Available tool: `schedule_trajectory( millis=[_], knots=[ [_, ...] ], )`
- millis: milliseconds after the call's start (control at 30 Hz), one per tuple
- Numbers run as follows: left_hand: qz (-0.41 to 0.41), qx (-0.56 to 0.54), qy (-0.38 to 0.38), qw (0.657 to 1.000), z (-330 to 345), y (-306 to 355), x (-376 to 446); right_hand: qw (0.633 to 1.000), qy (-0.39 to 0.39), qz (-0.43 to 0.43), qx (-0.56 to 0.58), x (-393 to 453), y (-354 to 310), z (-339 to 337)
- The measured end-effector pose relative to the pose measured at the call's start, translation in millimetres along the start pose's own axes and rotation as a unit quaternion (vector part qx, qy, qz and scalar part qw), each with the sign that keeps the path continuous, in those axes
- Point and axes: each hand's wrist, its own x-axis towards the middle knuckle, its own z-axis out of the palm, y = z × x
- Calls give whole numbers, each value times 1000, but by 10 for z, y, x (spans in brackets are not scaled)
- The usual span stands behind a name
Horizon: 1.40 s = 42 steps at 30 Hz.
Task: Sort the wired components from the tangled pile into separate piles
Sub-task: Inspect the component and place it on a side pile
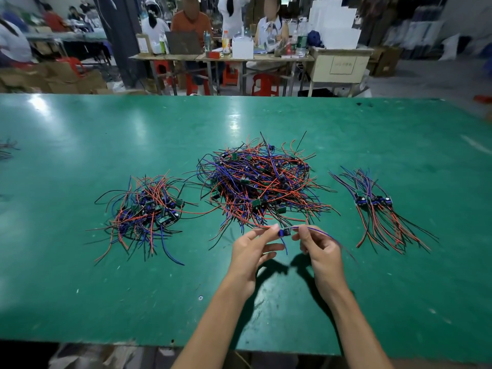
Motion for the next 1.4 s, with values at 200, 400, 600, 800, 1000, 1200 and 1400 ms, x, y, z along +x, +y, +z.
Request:
schedule_trajectory(
  millis=[200, 400, 600, 800, 1000, 1200, 1400],
  knots=[
    [58, 13, 20, 998, 28, -115, -9, 999, 26, 13, 16, 51, 43, -26],
    [133, 24, 94, 986, -109, -111, -22, 999, 38, 28, 23, 64, 54, 9],
    [142, -1, 196, 970, -454, 67, -39, 998, 15, 32, 46, 68, 53, -52],
    [290, 257, 360, 849, -442, 270, -14, 999, -30, 23, 0, 57, 82, -53],
    [176, 394, -88, 898, -56, 192, 152, 991, -95, -35, -91, -6, 90, 11],
    [46, 231, -141, 962, -60, -11, 163, 981, -36, -89, -168, 49, 82, -47],
    [44, 197, -108, 973, -154, -47, 81, 987, -57, -72, -131, -23, 56, -20]
  ],
)
